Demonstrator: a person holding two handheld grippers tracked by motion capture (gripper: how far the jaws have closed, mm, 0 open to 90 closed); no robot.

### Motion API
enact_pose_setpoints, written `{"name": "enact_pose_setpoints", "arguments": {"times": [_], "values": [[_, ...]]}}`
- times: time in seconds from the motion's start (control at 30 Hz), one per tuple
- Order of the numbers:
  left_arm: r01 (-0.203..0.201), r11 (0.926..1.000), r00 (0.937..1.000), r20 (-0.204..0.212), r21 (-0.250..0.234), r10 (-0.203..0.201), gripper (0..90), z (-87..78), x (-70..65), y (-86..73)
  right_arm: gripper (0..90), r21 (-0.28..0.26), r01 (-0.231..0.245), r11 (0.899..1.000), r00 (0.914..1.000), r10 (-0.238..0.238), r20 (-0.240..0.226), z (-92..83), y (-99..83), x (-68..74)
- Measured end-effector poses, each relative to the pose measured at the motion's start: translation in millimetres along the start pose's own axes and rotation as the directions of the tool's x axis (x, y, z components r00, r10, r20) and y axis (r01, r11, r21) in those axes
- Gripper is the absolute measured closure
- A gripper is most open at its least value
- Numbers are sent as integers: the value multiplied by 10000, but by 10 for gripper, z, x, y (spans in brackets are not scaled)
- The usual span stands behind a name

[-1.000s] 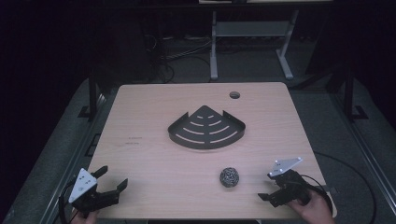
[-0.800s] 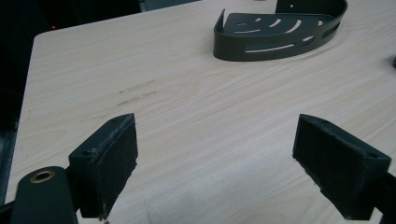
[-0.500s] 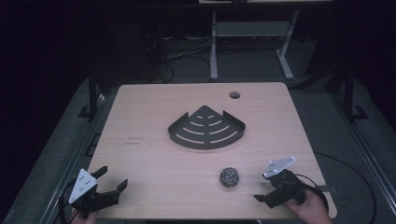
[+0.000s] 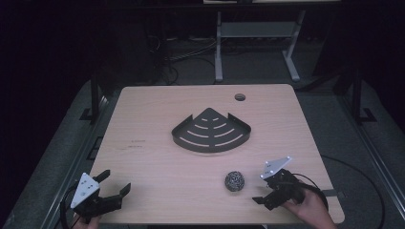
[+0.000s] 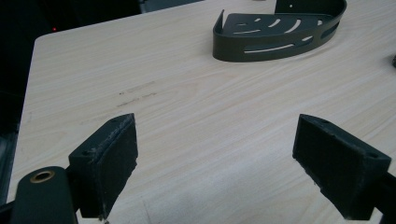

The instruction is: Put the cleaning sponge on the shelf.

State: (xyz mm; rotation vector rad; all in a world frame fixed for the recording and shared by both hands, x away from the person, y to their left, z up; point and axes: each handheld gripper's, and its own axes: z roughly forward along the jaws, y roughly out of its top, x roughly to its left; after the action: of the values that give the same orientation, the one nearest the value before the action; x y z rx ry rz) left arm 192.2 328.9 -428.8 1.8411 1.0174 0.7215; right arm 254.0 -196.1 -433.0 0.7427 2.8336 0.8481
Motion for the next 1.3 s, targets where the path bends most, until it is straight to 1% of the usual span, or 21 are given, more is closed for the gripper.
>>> {"name": "enact_pose_setpoints", "arguments": {"times": [0.03,0.07,0.33,0.5,0.7,0.87,0.97,1.0,1.07,1.3], "values": [[0,10000,10000,0,0,0,132,0,0,0,173,0,0,10000,10000,0,0,0,0,0],[-18,10000,10000,-1,-8,18,132,-1,-1,0,172,-14,80,10000,10000,-80,-50,16,45,3],[23,10000,10000,4,-43,-23,133,-3,-1,0,171,52,415,9991,9988,-413,-250,102,189,10],[36,10000,10000,12,-62,-36,132,-5,5,0,168,183,527,9984,9981,-521,-315,149,271,11],[37,10000,10000,4,-57,-37,133,-6,3,1,161,239,561,9981,9972,-549,-511,185,347,9],[-6,10000,10000,4,-27,6,133,-2,-1,2,161,331,664,9972,9964,-645,-555,217,412,4],[30,10000,10000,24,-61,-30,133,-2,-1,0,160,341,679,9971,9961,-658,-581,230,441,2],[28,10000,10000,24,-66,-28,133,-3,-1,1,160,368,689,9969,9959,-665,-620,247,475,-1],[35,10000,10000,7,-75,-34,133,-5,-1,1,160,379,776,9963,9952,-751,-630,263,501,-1],[35,10000,10000,16,-75,-35,133,-4,-1,1,161,634,862,9943,9940,-816,-728,339,588,-12]]}}
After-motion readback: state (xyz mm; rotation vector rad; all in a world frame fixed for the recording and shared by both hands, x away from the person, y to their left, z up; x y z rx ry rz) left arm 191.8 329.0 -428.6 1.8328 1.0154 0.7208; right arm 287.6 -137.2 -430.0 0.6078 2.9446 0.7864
